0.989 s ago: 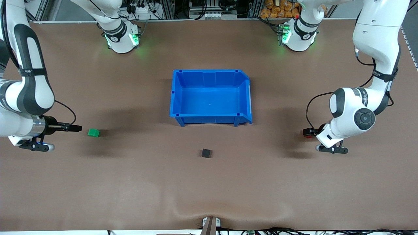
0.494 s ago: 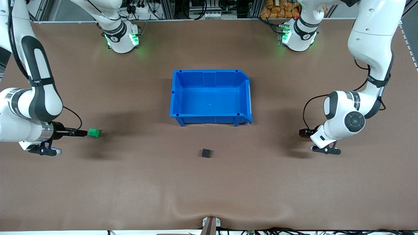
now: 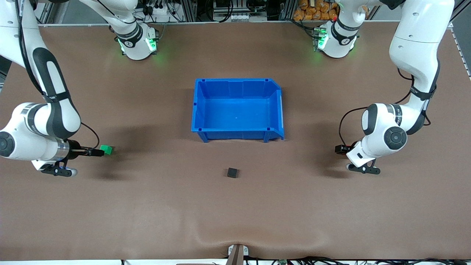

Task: Attach green and red cubes to black cube
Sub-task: 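Close the right gripper on the green cube while the left gripper grasps the red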

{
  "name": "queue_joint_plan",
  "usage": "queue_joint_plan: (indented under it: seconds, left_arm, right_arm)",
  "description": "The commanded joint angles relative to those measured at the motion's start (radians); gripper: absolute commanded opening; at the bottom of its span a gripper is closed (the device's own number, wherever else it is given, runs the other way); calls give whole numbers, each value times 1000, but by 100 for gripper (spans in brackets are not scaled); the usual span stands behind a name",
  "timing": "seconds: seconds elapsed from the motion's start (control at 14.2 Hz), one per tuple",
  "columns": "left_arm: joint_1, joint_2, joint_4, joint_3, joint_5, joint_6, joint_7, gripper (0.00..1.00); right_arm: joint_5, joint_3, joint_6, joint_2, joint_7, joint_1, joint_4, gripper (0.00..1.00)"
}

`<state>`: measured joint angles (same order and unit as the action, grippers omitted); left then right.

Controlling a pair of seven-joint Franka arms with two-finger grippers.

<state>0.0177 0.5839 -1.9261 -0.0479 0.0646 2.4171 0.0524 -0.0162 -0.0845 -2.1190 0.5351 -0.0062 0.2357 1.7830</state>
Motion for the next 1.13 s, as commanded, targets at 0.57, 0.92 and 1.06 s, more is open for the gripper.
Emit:
queue_joint_plan:
  seconds: [0.57, 0.92, 1.06]
  left_arm:
    - [21, -16, 30, 0, 26, -3, -270, 1]
    - [67, -4, 212, -1, 15, -159, -543, 1]
    - [90, -1, 268, -1, 11, -205, -652, 1]
  right_arm:
    - [-8, -9, -70, 63, 9, 17, 29, 95]
    - [-8, -11, -147, 88, 11, 17, 65, 68]
    - [-8, -11, -145, 88, 12, 19, 64, 43]
